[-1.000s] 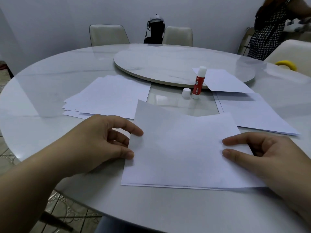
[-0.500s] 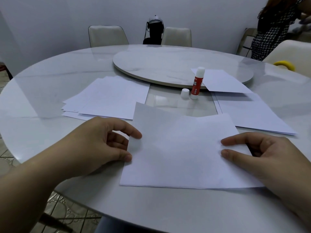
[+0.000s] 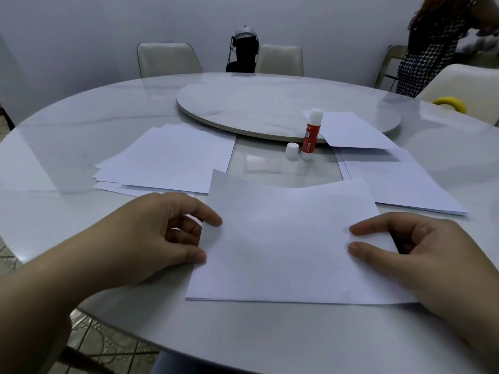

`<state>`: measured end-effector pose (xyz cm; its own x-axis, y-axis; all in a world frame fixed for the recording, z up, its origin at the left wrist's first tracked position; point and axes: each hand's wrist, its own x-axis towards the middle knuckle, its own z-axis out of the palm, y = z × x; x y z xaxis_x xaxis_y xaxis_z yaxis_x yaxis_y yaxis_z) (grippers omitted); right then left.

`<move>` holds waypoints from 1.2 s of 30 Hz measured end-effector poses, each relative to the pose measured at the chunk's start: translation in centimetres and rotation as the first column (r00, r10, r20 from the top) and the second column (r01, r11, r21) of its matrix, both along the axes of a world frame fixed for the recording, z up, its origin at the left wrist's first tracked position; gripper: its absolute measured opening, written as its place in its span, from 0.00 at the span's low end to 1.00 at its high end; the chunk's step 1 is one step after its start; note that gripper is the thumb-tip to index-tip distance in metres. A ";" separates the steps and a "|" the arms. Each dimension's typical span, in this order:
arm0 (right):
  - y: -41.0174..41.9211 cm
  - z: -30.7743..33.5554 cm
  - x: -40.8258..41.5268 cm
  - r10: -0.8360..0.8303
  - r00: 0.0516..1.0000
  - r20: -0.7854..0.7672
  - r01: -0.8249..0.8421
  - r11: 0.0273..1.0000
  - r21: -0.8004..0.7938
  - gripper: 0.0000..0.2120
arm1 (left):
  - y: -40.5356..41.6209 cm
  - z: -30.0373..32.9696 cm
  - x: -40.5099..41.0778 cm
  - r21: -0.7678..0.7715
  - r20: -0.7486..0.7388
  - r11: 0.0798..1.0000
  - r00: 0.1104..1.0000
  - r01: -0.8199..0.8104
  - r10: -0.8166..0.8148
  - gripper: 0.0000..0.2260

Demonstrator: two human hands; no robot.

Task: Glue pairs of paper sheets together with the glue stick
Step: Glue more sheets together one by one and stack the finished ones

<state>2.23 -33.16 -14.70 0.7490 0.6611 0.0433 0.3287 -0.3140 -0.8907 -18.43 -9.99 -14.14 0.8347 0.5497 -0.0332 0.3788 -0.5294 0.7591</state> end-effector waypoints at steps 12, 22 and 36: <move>0.3 0.3 0.1 -0.070 0.875 0.479 0.130 0.987 -0.093 0.14 | -1.7 0.7 0.8 0.378 -0.193 0.923 0.981 0.069 0.006 0.12; 5.9 -1.0 -1.7 0.487 0.739 0.466 -0.148 0.792 -0.592 0.28 | -5.7 -2.8 7.2 0.573 -0.270 0.804 0.963 0.160 0.001 0.28; 3.6 -1.0 -0.6 0.424 0.786 0.450 -0.041 0.762 -0.646 0.35 | -5.9 -2.5 5.9 0.581 -0.290 0.810 0.950 0.080 0.115 0.33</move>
